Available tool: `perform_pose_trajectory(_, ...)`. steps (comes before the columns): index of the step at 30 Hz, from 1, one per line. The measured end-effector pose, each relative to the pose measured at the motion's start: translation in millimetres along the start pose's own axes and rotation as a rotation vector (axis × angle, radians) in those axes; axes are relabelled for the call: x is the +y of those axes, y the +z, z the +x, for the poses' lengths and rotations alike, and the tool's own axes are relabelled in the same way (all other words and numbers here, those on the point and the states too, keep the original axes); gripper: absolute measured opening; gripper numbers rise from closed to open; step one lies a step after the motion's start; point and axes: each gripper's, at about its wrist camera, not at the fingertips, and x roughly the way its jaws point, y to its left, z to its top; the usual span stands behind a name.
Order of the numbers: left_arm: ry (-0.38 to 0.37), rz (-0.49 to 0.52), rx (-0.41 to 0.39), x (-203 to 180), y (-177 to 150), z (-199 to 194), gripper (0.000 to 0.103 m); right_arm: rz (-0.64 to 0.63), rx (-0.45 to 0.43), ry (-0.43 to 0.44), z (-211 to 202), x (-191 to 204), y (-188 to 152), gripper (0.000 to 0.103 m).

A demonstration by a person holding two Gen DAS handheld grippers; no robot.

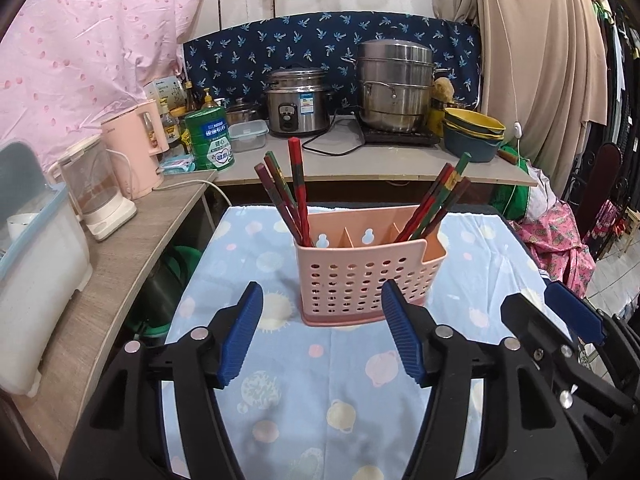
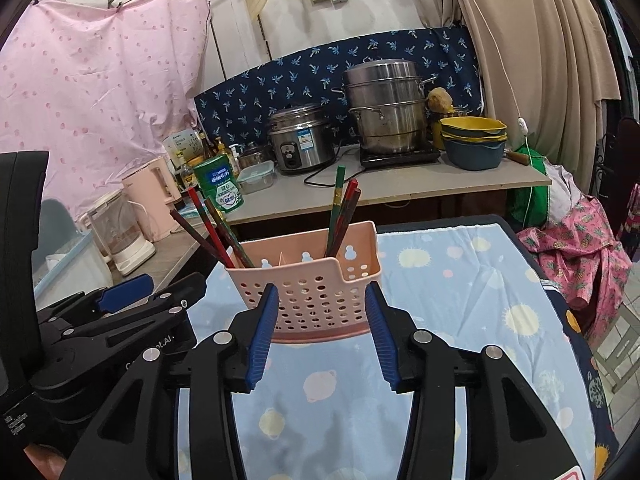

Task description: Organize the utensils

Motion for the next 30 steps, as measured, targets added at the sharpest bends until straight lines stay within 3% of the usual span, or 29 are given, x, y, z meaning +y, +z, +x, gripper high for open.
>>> perform_pose_trajectory(16,0.045,0.015,-0.006,1.0,-29.4,-13.7,0.079,-0.034,0.013,-0.106,-20.1,-8.8,-27.3,0.083)
perform_pose_trajectory(30,0.082,0.026,-0.018,5.0,-40.6,-23.4,0.093,-0.048,0.018,-0.152,-27.4,-10.6,-38.2,0.085)
